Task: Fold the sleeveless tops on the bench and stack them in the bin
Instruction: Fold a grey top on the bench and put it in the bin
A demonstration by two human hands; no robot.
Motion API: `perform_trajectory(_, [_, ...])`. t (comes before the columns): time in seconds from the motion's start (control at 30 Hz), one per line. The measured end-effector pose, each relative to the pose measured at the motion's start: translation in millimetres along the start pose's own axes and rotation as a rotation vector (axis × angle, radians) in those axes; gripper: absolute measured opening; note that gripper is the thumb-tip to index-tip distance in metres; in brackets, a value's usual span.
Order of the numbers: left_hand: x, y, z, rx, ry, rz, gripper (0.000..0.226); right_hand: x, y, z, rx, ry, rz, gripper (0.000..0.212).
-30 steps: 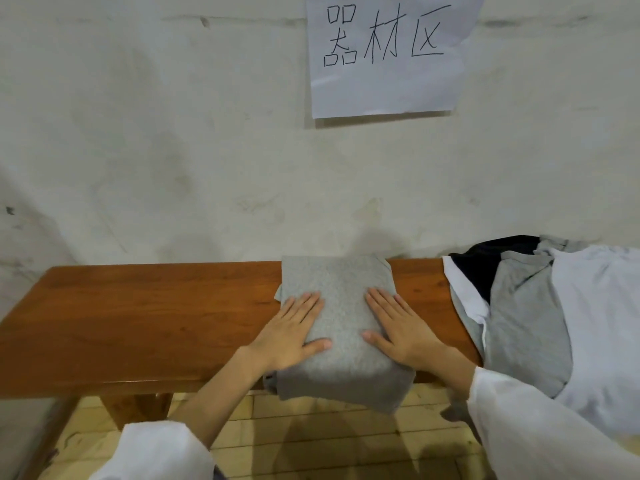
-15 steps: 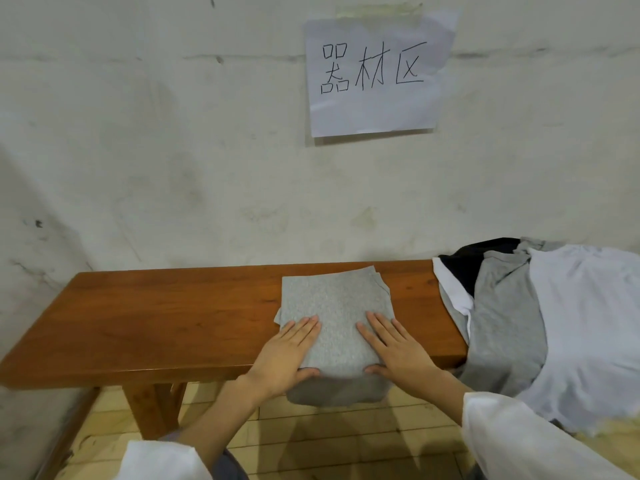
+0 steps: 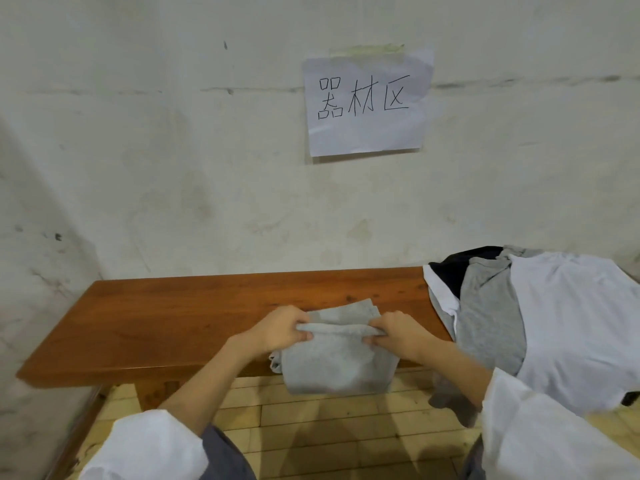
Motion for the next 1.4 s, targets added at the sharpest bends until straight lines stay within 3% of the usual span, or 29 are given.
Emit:
perform_trajectory(0.1, [-41, -1, 7, -0.030, -0.221, 0.036, 0.017, -36, -1, -5, -0.012, 0.148, -0.018, 0.035])
perform_trajectory(0.17, [-61, -1, 10, -0.063, -0.386, 0.056, 0.022, -66, -1, -7, -0.037, 0.210, 0.016, 0.023])
perform_trajectory(0.33, [-76, 37, -4, -0.172, -0.534, 0.196, 0.024, -101, 34, 2, 0.009, 0.147, 0.158, 0.021])
perform_trajectory(0.37, [-76, 48, -13, -0.217, -0.499, 0.280, 0.030, -100, 45, 8, 0.042, 0.129, 0.224, 0.020])
perform_trajectory(0.47, [-55, 66, -37, -0.335, -0.234, 0.439, 0.050, -71, 67, 25, 0.144, 0.066, 0.361, 0.048])
perform_trajectory(0.53, [-20, 70, -40, -0.288, -0.080, 0.374, 0.053, -29, 73, 29, 0.150, 0.011, 0.294, 0.053])
perform_trajectory(0.6, [22, 75, -41, -0.172, 0.099, 0.197, 0.054, 18, 75, 32, 0.103, -0.085, 0.128, 0.056])
perform_trajectory(0.67, [44, 72, -44, -0.088, 0.265, 0.133, 0.055, 43, 70, 38, 0.076, -0.157, 0.094, 0.058])
perform_trajectory(0.7, [47, 70, -48, -0.076, 0.272, 0.186, 0.054, 47, 69, 41, 0.059, -0.158, 0.136, 0.059])
perform_trajectory(0.77, [36, 60, -53, -0.110, 0.189, 0.443, 0.045, 38, 62, 46, 0.067, -0.042, 0.318, 0.056])
perform_trajectory(0.83, [16, 45, -59, -0.258, 0.121, 0.700, 0.025, 21, 53, 61, 0.188, 0.159, 0.514, 0.048])
perform_trajectory(0.87, [10, 41, -65, -0.348, 0.068, 0.712, 0.017, 14, 51, 71, 0.263, 0.250, 0.547, 0.041])
perform_trajectory(0.97, [11, 47, -85, -0.551, -0.116, 0.466, 0.023, 5, 54, 92, 0.402, 0.417, 0.467, 0.022])
perform_trajectory(1.13, [18, 46, -80, -0.579, -0.257, 0.319, 0.021, 9, 46, 92, 0.466, 0.380, 0.321, 0.026])
perform_trajectory(1.33, [3, 50, -72, -0.501, -0.081, 0.456, 0.018, 6, 57, 91, 0.404, 0.329, 0.355, 0.046])
perform_trajectory(1.4, [-4, 67, -73, -0.437, 0.027, 0.444, 0.040, 1, 73, 91, 0.375, 0.390, 0.324, 0.062])
Point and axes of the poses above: each hand's wrist, its own y-axis towards the middle knuckle, its own x-axis out of the palm, z = x × y, the point moved 6 cm from there along y, towards the middle knuckle, and after that the axes turned 1 degree about -z, right-handed, at the moved point
